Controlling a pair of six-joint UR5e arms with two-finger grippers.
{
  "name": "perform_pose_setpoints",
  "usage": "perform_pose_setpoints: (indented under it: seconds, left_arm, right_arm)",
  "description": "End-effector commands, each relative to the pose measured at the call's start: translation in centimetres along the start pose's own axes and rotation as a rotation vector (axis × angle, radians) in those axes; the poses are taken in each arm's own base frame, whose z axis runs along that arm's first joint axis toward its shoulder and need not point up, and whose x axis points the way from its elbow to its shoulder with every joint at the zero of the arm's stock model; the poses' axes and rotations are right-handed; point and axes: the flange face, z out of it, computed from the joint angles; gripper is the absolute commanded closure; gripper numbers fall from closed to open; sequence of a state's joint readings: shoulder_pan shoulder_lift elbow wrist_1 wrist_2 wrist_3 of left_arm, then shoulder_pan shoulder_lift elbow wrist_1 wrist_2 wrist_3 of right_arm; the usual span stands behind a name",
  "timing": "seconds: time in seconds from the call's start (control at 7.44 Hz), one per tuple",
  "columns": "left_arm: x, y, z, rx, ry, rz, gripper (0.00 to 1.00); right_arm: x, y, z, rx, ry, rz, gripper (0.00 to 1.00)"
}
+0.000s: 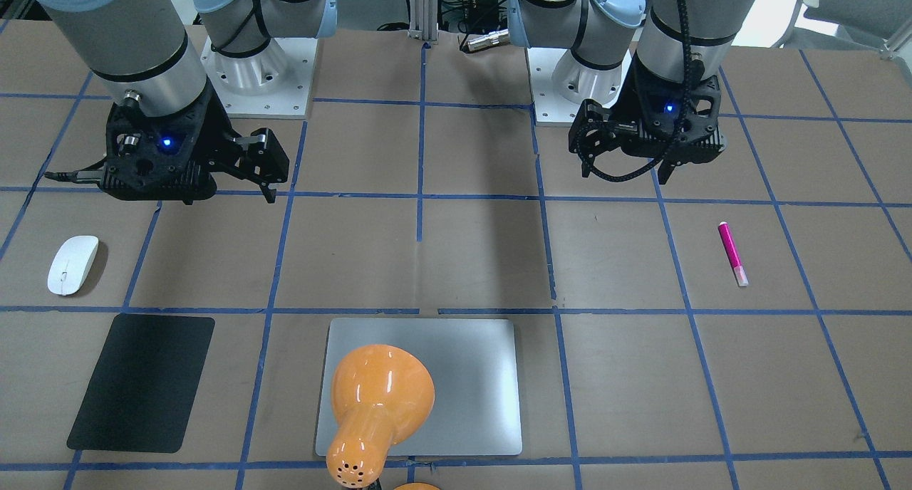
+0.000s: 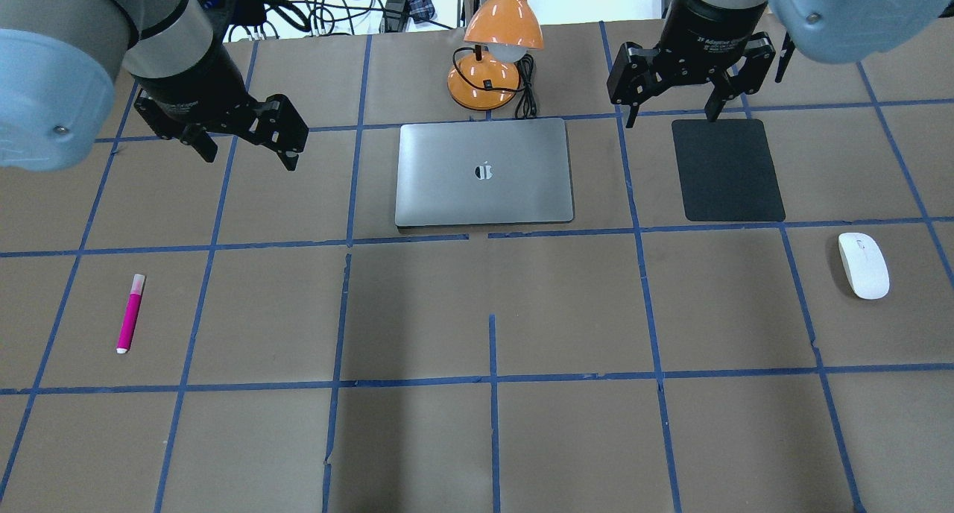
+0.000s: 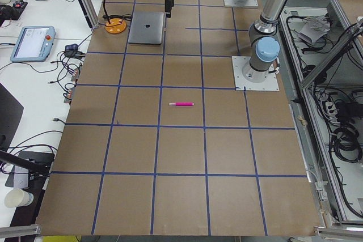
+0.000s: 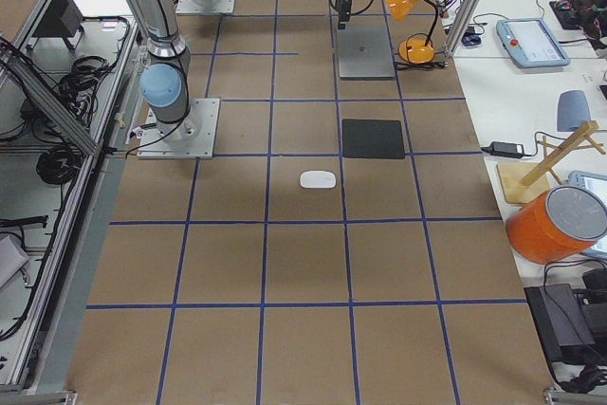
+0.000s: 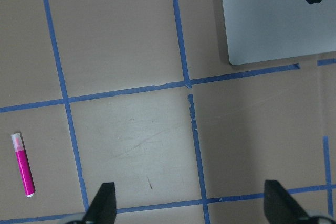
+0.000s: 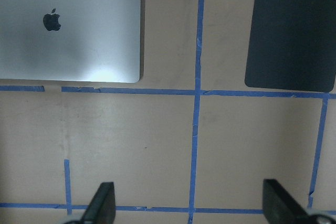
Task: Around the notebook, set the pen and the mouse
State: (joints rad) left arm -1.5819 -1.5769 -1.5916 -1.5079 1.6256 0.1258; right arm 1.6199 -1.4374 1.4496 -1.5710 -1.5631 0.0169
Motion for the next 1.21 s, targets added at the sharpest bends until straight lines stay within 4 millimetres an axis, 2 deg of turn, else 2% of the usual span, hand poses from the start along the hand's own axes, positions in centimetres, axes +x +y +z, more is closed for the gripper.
perform_pose_setpoints:
  seconds: [0.0,0.13,0.27,0.4,0.54,0.67,0.81,0.94,1.07]
  left_arm:
    - [-0.2,0.1,0.1,-0.003,-0.002,-0.006,0.00]
    - [-0.5,0.1,-0.1,-0.002,-0.007,-0.015,0.00]
    - [-1.8,0.5,-0.3,-0.009,-0.016,-0.040,0.00]
    - [-5.4,0.5,0.5,-0.023,-0.024,-0.100,0.00]
    - [-10.6,0.9,2.7,-0.057,-0.009,-0.176,0.00]
    - [-15.2,2.0,5.5,-0.093,0.009,-0.143,0.00]
    - [-19.6,3.2,8.2,-0.100,0.021,-0.029,0.00]
    - [-24.1,5.2,11.6,-0.114,0.038,-0.012,0.00]
    - [-28.1,7.6,16.6,-0.098,0.037,-0.023,0.00]
  right_arm:
    - [0.2,0.0,0.0,-0.003,0.003,0.003,0.00]
    - [0.1,0.2,-0.1,0.000,0.003,0.002,0.00]
    - [-0.3,0.8,-0.9,0.015,0.003,-0.008,0.00]
    - [0.1,0.8,-0.2,0.012,0.001,0.001,0.00]
    - [0.1,1.0,0.3,-0.005,0.003,0.002,0.00]
    - [0.2,1.0,0.3,-0.009,0.003,0.003,0.00]
    - [0.6,0.6,0.5,0.000,0.003,-0.008,0.00]
    - [3.4,-0.2,0.9,-0.010,-0.002,0.036,0.00]
    - [7.5,-0.5,2.3,-0.041,-0.013,0.063,0.00]
